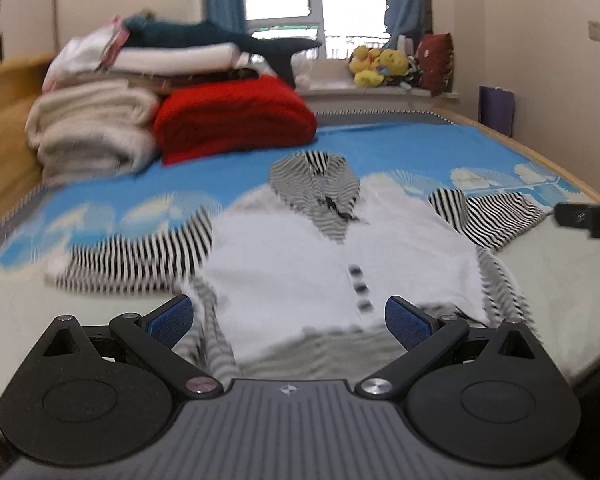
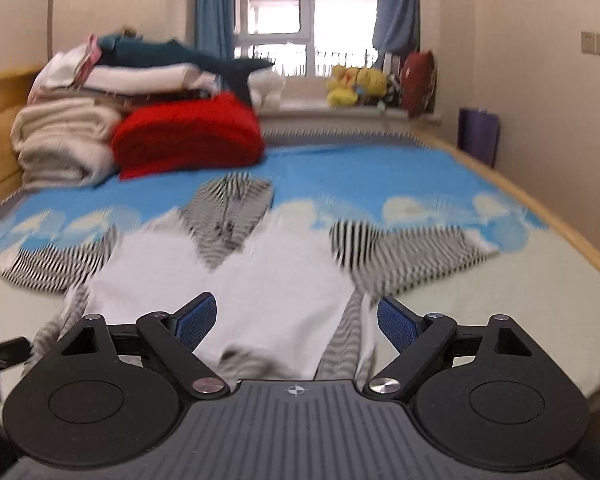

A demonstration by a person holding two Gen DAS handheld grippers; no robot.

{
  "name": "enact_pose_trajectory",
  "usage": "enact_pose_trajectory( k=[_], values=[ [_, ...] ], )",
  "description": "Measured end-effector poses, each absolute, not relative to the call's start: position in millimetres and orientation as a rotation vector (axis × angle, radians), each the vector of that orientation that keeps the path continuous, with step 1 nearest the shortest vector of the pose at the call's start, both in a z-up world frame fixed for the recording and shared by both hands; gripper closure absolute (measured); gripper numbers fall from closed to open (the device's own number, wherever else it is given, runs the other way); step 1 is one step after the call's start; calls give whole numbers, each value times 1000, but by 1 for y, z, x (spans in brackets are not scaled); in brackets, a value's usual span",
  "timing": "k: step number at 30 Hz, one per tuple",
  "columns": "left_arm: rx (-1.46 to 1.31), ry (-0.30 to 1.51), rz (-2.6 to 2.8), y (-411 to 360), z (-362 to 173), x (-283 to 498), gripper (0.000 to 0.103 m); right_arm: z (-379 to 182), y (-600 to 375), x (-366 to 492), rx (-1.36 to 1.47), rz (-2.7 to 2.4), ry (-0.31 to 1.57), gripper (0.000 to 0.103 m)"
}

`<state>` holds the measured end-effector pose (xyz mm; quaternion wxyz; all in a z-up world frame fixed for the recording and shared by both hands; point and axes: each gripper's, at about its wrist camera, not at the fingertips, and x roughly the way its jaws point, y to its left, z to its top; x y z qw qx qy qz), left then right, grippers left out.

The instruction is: Fold small clothes

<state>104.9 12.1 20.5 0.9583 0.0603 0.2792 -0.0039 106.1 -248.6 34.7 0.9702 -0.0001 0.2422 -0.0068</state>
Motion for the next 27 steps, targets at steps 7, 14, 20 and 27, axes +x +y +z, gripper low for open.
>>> enact_pose_trajectory(
  k=[7, 14, 20, 27],
  values=[
    [234, 740, -32, 32, -61, 182, 2, -64, -263, 173, -90, -77, 823, 15],
    [218, 1131, 133, 69, -135, 194, 8, -133, -280, 184, -125, -167, 1156, 15],
    [180, 1103, 123, 83, -123, 190, 8, -128, -275, 185, -172, -174, 1133, 16],
    [109, 1067, 159, 91, -99, 206, 8, -105, -272, 184, -171, -205, 1017, 15]
  ],
)
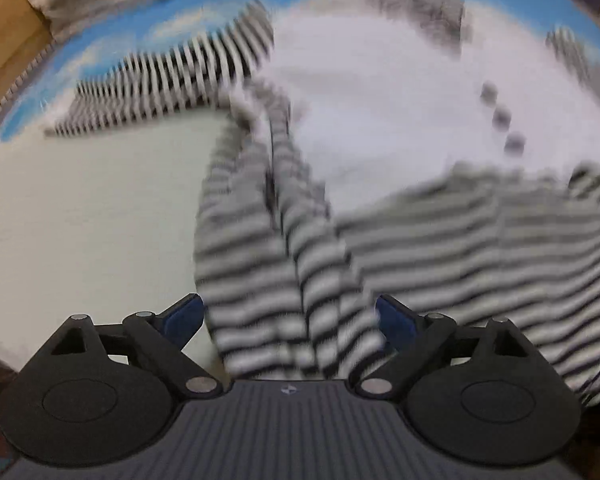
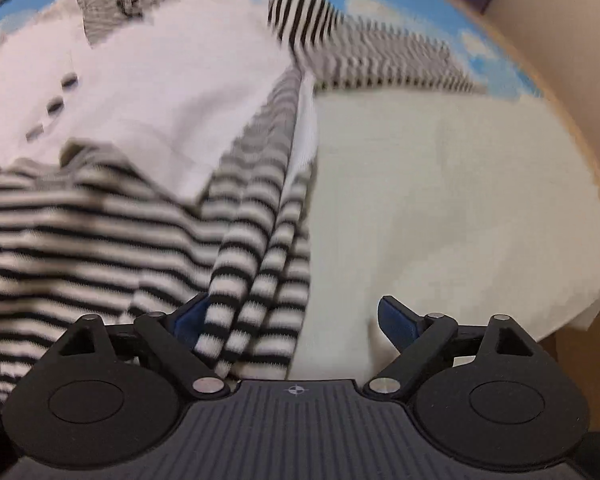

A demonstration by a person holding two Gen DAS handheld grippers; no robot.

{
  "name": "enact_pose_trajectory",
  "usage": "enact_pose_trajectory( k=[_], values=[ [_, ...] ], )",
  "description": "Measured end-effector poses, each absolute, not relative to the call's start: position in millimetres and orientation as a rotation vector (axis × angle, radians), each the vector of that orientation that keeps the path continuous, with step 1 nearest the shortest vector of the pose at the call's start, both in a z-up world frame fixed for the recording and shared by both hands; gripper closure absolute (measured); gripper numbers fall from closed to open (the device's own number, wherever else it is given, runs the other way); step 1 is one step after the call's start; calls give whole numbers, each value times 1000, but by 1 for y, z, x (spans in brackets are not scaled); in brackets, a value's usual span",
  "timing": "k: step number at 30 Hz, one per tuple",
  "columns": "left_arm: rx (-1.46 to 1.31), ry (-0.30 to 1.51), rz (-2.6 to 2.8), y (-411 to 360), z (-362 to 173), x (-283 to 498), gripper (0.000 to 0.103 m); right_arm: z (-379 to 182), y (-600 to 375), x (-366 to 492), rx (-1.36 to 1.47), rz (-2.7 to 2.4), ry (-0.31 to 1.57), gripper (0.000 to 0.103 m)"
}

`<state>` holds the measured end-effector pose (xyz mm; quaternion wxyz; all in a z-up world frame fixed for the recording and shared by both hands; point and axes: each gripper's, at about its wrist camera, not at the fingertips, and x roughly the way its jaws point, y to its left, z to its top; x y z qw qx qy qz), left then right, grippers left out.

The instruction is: Fold small clothes

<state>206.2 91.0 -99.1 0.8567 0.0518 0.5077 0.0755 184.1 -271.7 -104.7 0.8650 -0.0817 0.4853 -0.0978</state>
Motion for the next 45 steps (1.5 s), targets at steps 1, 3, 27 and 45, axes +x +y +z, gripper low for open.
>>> enact_pose_trajectory(
  k=[1, 3, 27, 45],
  values=[
    [95, 1018, 157, 89, -88, 208, 8, -96, -270, 182, -166, -199, 962, 15],
    [55, 938, 155, 87, -69, 212, 8, -80, -266, 177, -162, -188, 860, 15],
    [-85, 674, 222, 183, -15, 412, 82, 76, -212, 276, 2, 55, 457, 11],
    [-452, 745, 627, 391, -97, 402, 69, 26, -181, 384, 27, 185, 547, 29]
  ],
)
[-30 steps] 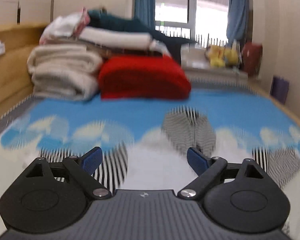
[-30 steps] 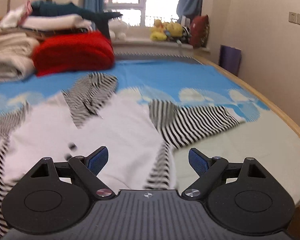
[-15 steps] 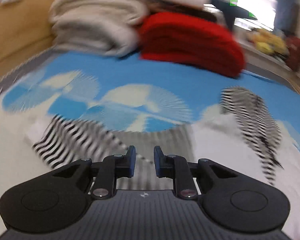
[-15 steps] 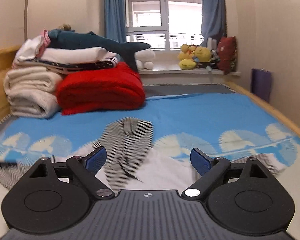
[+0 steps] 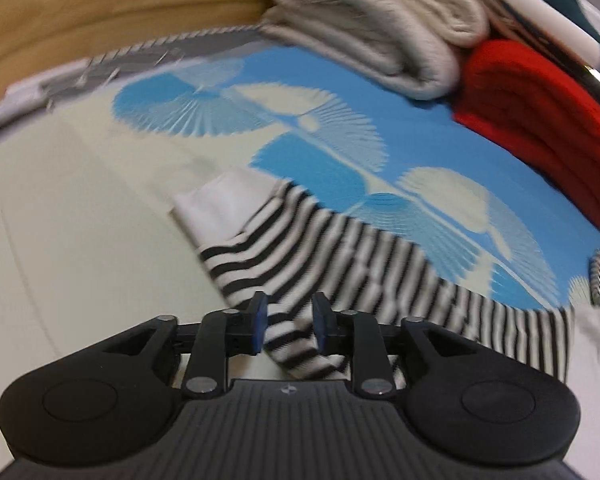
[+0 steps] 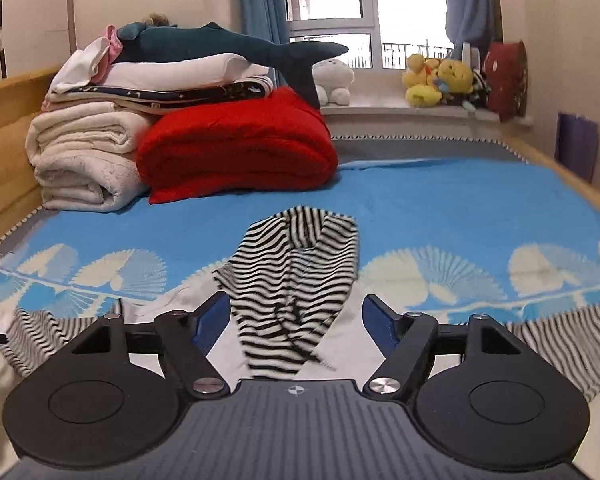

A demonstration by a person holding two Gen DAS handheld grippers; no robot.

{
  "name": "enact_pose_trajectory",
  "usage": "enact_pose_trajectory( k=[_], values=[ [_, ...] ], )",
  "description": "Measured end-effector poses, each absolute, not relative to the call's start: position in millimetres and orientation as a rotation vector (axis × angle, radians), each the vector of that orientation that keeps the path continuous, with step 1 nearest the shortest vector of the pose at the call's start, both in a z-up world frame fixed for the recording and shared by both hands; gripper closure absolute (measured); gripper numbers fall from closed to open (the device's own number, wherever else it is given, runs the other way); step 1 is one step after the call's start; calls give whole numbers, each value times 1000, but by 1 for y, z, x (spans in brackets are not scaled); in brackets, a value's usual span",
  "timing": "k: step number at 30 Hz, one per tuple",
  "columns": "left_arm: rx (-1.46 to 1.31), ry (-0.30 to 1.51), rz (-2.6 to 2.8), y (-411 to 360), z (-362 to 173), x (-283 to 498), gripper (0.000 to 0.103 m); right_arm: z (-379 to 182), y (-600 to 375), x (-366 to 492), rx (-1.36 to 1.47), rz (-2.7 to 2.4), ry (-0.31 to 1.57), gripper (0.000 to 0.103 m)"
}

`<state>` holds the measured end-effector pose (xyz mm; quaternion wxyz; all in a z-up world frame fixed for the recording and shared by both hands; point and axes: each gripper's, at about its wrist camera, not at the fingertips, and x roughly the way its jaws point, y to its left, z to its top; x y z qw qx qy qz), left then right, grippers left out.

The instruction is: Fold small clothes

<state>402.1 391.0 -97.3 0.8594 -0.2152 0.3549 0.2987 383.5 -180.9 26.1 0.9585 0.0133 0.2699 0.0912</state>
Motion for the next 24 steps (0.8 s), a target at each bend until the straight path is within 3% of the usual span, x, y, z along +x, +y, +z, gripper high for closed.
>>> enact_pose_trajectory(
  k=[7, 9, 15, 20, 22, 24],
  values=[
    [-547, 754, 689, 416, -124, 401, 67, 17, -195, 397, 67, 125, 608, 29],
    [-537, 744, 668, 414, -123, 404, 101, 14, -197, 398, 62, 111, 617, 29],
    [-413, 615, 577, 365, -69, 419, 102, 11, -210, 401, 44, 42, 648, 29],
    [-274, 491, 214, 242, 6, 426, 102, 9, -225, 402, 78, 22, 682, 29],
    [-254, 498, 44, 184, 23, 422, 102, 9, -233, 403, 100, 18, 694, 35],
    [-230, 569, -147, 125, 32, 419, 101, 8, -241, 405, 131, 17, 709, 58]
  ],
)
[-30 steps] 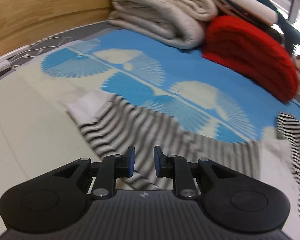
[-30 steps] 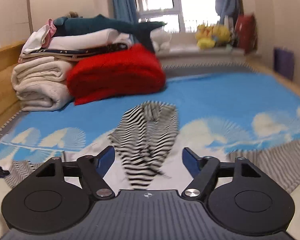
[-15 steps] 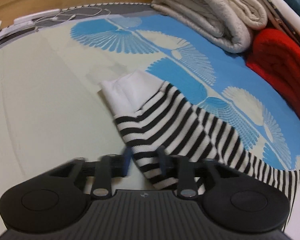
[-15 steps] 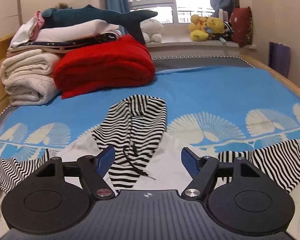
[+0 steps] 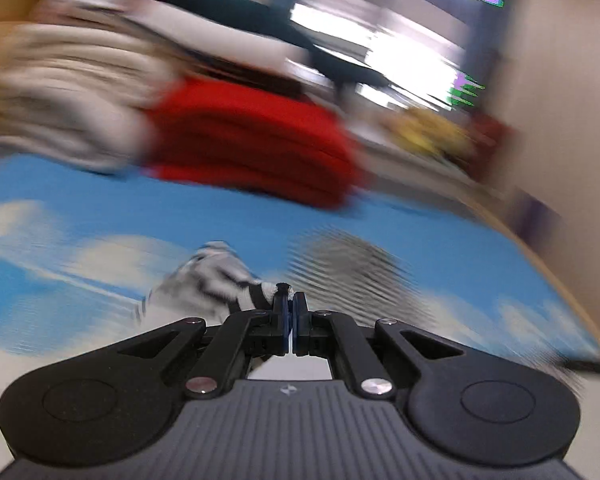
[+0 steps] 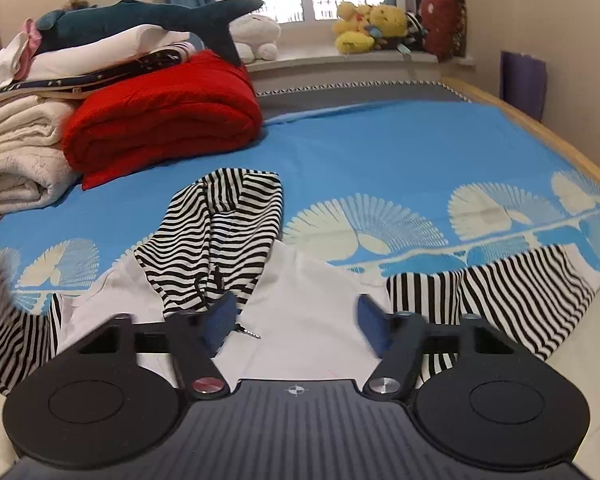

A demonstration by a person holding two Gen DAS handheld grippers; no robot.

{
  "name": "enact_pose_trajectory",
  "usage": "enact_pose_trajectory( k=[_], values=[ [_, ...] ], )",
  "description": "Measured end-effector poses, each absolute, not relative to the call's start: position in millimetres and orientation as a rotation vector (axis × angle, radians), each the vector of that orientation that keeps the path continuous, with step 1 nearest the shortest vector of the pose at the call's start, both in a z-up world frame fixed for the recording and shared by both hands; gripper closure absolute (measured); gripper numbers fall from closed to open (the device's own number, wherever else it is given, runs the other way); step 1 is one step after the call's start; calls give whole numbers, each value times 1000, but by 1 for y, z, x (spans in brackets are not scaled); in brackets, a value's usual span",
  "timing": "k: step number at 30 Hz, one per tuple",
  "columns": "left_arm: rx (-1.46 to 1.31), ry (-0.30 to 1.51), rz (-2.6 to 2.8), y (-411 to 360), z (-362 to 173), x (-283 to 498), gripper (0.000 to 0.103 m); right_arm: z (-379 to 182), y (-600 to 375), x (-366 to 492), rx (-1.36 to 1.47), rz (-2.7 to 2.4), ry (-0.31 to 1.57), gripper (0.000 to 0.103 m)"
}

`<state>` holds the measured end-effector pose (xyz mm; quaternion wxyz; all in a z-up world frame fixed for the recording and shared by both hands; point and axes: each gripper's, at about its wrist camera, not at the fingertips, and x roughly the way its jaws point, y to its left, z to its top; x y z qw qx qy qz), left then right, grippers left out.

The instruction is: Fold small clothes

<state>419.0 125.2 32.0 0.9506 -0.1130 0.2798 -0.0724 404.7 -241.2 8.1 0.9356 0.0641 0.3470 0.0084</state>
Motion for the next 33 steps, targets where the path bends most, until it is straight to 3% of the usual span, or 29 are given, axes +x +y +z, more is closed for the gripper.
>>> enact_pose_trajectory(
  k=[1, 2, 6, 12, 14, 21, 30, 31, 32, 33],
  values=[
    [-238, 627, -237, 103, 33, 419, 100, 8, -246, 405, 151, 12, 717, 62],
    [-255, 693, -326, 83, 32, 419, 91, 7, -251, 406, 174, 3, 724, 66],
    [-305, 753, -307, 59, 46, 407, 67, 6, -269, 407, 244, -35, 747, 66],
    [-420, 724, -5, 105, 33, 401, 67, -8, -285, 411, 380, -38, 809, 65],
    [-388, 789, 97, 116, 17, 409, 67, -18, -286, 414, 413, -35, 844, 65],
    [-411, 831, 222, 168, 1, 443, 67, -82, -274, 431, 558, -57, 1035, 64],
    [-430, 862, 145, 158, -3, 453, 67, -137, -248, 445, 615, -140, 1137, 60],
    [-428, 859, 148, 160, -3, 454, 67, -135, -244, 447, 581, -124, 1118, 64],
    [-430, 859, 153, 161, -4, 454, 67, -133, -239, 449, 546, -102, 1097, 90],
    [-436, 858, 159, 164, -4, 454, 67, -128, -237, 450, 531, -95, 1065, 100]
  ],
)
